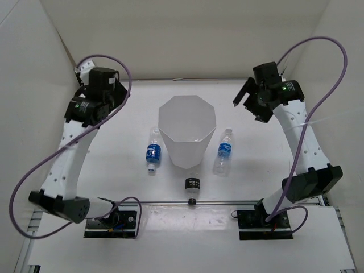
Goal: Put the plastic bottles in the bin
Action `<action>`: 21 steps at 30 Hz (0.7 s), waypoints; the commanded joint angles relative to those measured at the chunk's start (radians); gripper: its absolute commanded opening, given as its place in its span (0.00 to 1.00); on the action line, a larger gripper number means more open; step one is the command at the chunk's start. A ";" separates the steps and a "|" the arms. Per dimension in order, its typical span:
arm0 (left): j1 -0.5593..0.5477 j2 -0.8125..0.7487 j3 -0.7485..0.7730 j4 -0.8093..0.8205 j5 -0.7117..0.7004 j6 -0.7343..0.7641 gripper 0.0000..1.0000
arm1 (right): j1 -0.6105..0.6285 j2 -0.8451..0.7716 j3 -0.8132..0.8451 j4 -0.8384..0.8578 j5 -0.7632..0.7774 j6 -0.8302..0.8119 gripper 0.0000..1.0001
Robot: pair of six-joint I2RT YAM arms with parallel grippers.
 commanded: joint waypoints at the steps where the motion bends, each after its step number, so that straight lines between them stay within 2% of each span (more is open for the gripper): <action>1: -0.037 -0.086 0.057 0.106 0.081 0.091 0.65 | -0.067 0.001 -0.153 0.016 -0.256 0.028 1.00; 3: -0.079 -0.095 0.046 0.242 0.219 0.139 0.68 | -0.078 0.029 -0.210 0.027 -0.276 0.017 1.00; 5: -0.140 -0.079 0.046 0.296 0.308 0.217 0.70 | -0.089 0.053 -0.296 0.061 -0.318 -0.009 1.00; 7: -0.189 -0.020 0.076 0.296 0.368 0.260 0.70 | -0.100 0.103 -0.337 0.112 -0.428 -0.059 1.00; 13: -0.370 0.041 0.057 0.296 0.368 0.376 0.77 | -0.091 0.182 -0.380 0.130 -0.402 -0.081 1.00; 14: -0.408 0.050 0.057 0.306 0.368 0.387 0.82 | -0.091 0.193 -0.381 0.142 -0.389 -0.092 1.00; 15: -0.424 0.050 0.057 0.306 0.368 0.401 0.82 | -0.091 0.193 -0.381 0.142 -0.388 -0.101 1.00; 17: -0.448 0.061 0.048 0.306 0.338 0.401 1.00 | -0.091 0.226 -0.390 0.155 -0.379 -0.101 1.00; 21: -0.485 0.061 0.078 0.271 0.289 0.420 1.00 | -0.081 0.295 -0.390 0.164 -0.358 -0.110 1.00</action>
